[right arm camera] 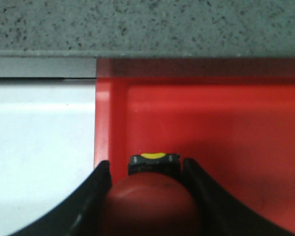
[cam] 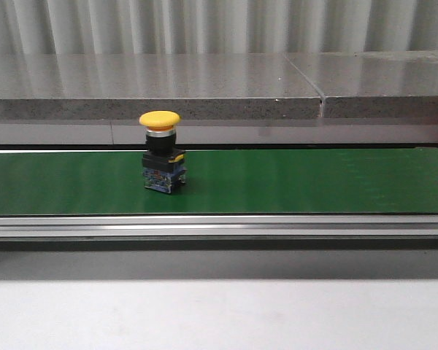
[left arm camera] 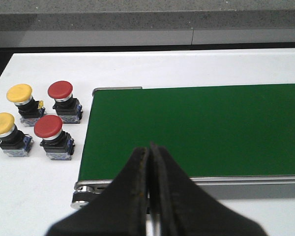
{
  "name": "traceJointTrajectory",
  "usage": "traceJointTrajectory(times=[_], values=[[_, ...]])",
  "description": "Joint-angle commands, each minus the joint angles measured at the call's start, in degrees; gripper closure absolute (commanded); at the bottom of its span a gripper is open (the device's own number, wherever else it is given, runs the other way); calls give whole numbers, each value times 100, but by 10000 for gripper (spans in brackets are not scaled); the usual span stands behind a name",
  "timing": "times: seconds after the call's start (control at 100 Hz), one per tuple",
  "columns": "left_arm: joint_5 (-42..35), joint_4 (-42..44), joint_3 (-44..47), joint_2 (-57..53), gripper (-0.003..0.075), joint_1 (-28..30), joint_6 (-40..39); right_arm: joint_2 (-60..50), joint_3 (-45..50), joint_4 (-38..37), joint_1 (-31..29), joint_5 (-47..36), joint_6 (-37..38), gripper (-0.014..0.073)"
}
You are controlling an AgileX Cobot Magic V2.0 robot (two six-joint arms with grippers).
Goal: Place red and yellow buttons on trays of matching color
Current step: 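Lower the red button into the red tray and open the right gripper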
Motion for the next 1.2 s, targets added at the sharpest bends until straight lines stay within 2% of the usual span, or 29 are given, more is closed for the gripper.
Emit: traceJointTrajectory(times=[0.0, 0.56, 0.65, 0.72, 0.84, 0.96, 1.08, 1.12, 1.19], values=[[-379, -27, -152, -2, 740, -34, -1, -192, -367, 47, -40, -177, -15, 659], [-389, -27, -152, -2, 740, -34, -1, 234, -415, 47, -51, -194, -15, 659], [-389, -27, -152, -2, 740, -34, -1, 234, -415, 47, -51, -169, -15, 634], [-389, -27, -152, -2, 740, -34, -1, 234, -415, 47, -51, -167, -15, 568], [-389, -27, -152, -2, 740, -34, -1, 234, -415, 47, -51, -167, -15, 396], [-389, -27, -152, -2, 740, -34, -1, 234, -415, 47, -51, -209, -15, 148], [-389, -27, -152, -2, 740, -34, -1, 208, -415, 47, -51, -285, -15, -45], [-389, -27, -152, -2, 740, -34, -1, 187, -415, 47, -51, -317, -15, -74], [-389, -27, -152, -2, 740, -34, -1, 128, -415, 47, -51, -339, -15, -59]])
